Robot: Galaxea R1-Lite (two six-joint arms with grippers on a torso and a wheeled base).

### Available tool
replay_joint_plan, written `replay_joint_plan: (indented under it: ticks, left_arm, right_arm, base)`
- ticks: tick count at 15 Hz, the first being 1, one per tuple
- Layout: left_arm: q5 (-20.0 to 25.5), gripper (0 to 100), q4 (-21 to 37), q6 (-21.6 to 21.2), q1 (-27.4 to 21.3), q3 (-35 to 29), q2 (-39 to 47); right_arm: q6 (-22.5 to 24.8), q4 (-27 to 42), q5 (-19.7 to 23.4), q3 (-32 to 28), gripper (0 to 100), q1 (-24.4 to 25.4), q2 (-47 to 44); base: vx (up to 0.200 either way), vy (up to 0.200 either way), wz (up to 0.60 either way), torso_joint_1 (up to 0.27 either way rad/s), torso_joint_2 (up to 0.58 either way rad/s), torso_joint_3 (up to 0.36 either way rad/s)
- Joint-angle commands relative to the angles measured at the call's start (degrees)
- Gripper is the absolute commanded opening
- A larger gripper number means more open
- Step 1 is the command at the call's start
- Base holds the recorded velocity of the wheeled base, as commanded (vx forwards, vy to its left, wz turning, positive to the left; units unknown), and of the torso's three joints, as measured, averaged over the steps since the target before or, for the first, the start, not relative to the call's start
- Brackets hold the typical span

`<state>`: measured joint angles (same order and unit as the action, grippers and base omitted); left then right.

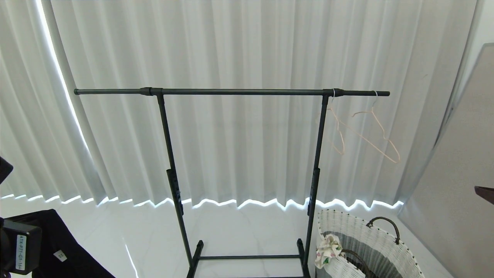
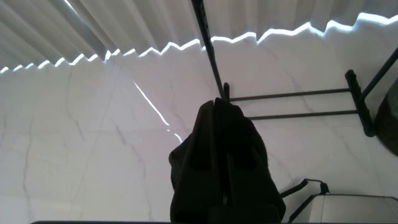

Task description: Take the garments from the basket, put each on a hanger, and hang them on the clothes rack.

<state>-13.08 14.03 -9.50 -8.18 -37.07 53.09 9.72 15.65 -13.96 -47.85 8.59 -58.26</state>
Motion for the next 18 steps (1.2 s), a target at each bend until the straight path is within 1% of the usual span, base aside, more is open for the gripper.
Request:
replay_joint_plan:
  ticks: [1,4,6,11,15,18]
  left_arm:
    - [-0.02,0,-0.58,0.0,0.01,0.07,0.52]
    - [-0.02,0,-1.46,-0.08,0.01,0.16,1.23]
    - [-0.02,0,-1.46,-0.08,-0.08,0.25,1.14]
    - [0.16,0,-1.46,-1.4,-0.61,0.16,0.61]
    - [0.16,0,-1.46,-1.31,-0.78,0.16,0.44]
    - [0.07,0,-1.46,-1.31,-0.7,0.33,0.44]
  right_arm:
    - [-0.05,-0.01,-0.1,0.21,100,0.02,-0.1]
    - [-0.4,-1.33,-0.1,1.27,100,0.02,-0.1]
    - [0.13,-4.14,-0.37,2.76,100,0.02,0.08]
    - [1.01,-4.84,-0.28,3.11,100,0.02,0.78]
    - [1.01,-4.84,-0.02,3.11,100,0.11,0.6]
    - [0.92,-5.02,3.15,3.02,100,0.19,0.51]
  base:
    - [0.0,0.0,0.0,0.246,-0.52,-0.286]
    - [0.0,0.0,0.0,0.246,-0.52,-0.284]
    - [0.0,0.0,0.0,0.093,-0.2,-0.112]
    - [0.0,-0.2,0.0,0.022,-0.03,-0.017]
    - [0.0,-0.2,0.0,0.007,0.0,0.0]
    - [0.2,0.0,0.0,0.002,0.0,0.001]
